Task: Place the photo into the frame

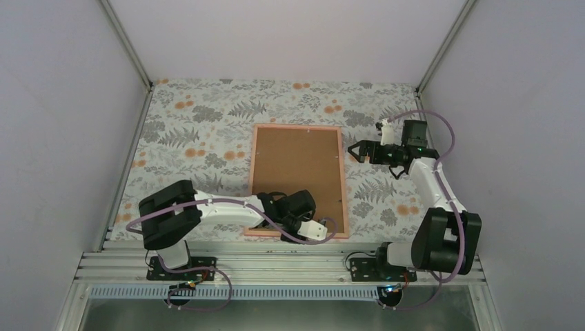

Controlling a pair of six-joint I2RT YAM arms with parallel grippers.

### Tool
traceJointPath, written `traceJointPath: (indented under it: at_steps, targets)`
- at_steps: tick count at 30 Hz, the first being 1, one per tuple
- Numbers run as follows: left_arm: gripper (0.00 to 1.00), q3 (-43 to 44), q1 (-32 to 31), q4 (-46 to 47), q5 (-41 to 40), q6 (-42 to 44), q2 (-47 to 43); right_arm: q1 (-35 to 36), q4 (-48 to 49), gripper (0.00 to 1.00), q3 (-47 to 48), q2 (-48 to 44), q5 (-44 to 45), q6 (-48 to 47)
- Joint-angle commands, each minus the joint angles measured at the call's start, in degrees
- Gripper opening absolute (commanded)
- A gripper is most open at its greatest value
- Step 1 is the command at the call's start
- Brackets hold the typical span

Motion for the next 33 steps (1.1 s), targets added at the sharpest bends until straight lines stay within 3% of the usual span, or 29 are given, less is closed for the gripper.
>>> traceJointPath:
  at_steps: [1, 19, 27, 33]
  targets:
    - [0.44, -0.8, -0.3, 2.4, -2.3, 0.8, 1.8, -1.5, 0.2, 1.00, 0.8, 2.3, -2.7, 2.2]
    - [0.04, 2.9, 4.6, 0.4, -6.0, 3.6, 3.8, -2.4, 2.2, 0.99, -1.7, 10.9, -6.8, 5.7]
    - [0.02, 8.1, 7.3, -4.3, -3.6, 0.5, 1.0, -3.7, 3.3, 0.97, -2.7, 18.1, -9.7, 8.1]
    - [0.02, 10.6, 9.5, -5.7, -0.5, -1.6, -1.2, -7.5, 3.7, 0.92, -2.4, 24.9, -21.3, 9.1]
